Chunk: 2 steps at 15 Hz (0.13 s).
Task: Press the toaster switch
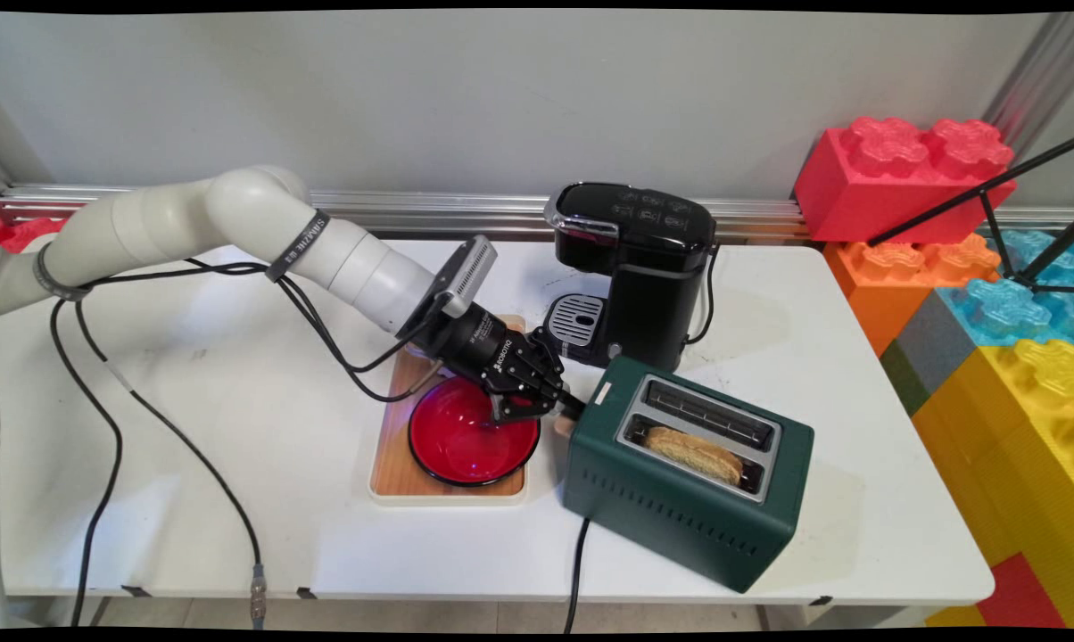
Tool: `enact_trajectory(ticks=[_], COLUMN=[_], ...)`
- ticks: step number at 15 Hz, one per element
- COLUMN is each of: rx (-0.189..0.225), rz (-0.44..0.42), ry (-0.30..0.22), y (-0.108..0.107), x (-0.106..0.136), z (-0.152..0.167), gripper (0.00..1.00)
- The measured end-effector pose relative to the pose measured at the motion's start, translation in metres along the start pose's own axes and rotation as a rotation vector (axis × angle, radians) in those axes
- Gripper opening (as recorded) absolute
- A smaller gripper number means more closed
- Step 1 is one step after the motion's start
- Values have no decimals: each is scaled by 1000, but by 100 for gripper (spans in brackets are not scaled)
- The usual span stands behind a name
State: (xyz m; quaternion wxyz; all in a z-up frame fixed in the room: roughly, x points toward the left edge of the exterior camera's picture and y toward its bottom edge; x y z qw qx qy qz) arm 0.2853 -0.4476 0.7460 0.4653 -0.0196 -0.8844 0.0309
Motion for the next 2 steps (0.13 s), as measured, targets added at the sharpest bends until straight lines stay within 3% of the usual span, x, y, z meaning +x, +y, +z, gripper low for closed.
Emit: enact_trajectory(ticks=[2], rx=[1], rz=[-3], ry=[-3], y=[0], x=[-1], z=[-1], gripper=[0])
